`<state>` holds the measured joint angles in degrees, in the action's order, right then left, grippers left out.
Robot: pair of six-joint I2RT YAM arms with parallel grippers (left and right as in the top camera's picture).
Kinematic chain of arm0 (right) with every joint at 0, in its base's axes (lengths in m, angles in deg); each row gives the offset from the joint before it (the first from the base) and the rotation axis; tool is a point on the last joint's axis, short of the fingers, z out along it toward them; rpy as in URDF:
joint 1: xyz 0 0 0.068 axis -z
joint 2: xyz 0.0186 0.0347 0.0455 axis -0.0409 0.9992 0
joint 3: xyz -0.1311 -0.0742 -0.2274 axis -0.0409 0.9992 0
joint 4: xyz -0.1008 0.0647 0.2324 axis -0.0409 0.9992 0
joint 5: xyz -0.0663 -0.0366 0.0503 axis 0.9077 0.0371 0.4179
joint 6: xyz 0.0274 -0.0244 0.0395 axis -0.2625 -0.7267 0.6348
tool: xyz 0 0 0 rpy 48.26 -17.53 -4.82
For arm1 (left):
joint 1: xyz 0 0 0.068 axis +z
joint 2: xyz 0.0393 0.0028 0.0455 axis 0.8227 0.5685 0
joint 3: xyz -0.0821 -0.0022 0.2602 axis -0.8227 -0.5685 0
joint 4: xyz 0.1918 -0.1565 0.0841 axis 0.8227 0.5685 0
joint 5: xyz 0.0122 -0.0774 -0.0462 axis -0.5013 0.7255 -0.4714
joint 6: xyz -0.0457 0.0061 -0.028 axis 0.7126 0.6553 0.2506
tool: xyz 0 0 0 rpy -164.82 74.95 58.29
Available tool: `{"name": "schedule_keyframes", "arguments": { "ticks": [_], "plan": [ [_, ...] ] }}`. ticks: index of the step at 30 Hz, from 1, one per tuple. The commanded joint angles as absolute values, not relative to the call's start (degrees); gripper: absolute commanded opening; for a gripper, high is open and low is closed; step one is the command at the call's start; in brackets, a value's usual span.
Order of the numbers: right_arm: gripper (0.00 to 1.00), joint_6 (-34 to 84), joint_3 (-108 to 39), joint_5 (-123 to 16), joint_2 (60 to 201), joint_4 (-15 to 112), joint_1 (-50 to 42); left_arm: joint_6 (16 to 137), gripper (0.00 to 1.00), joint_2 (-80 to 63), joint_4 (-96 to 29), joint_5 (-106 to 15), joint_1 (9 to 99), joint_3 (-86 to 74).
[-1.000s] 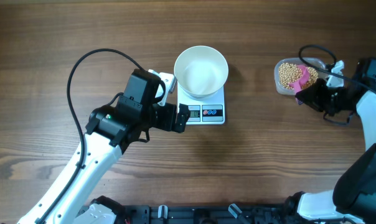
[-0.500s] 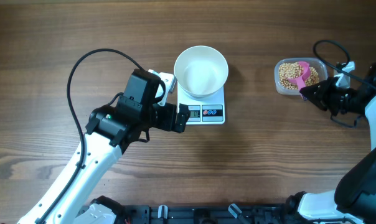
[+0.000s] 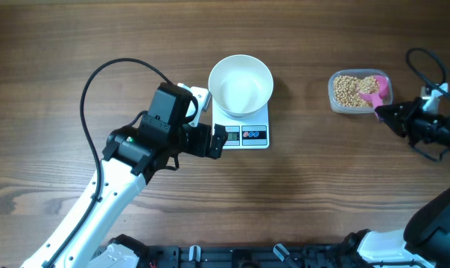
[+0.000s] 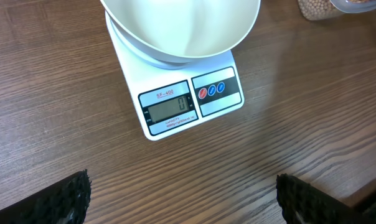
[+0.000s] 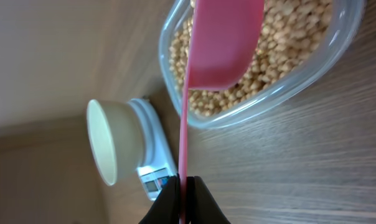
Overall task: Scoop item into bowl and weigh 150g on scale
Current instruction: 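Drag the pink scoop through the soybeans with the right gripper to fill it, then lift the filled scoop with the right gripper and carry it over the bowl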
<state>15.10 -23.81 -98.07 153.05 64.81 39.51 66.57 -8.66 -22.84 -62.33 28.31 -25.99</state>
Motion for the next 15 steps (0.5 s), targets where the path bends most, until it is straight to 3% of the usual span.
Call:
{"name": "schedule_keyframes", "arguments": {
  "ticks": [1,15],
  "plan": [
    [0.04,11.06,-23.44,-105.46,153.79,66.85,39.93,65.67,1.0,-9.19,-23.0,-62.02,28.13,-25.92],
    [0.04,6.3,-23.44,-107.56,153.75,71.96,42.33,65.67,1.0,-9.19,-23.0,-62.02,28.13,-25.92]
  ]
}}
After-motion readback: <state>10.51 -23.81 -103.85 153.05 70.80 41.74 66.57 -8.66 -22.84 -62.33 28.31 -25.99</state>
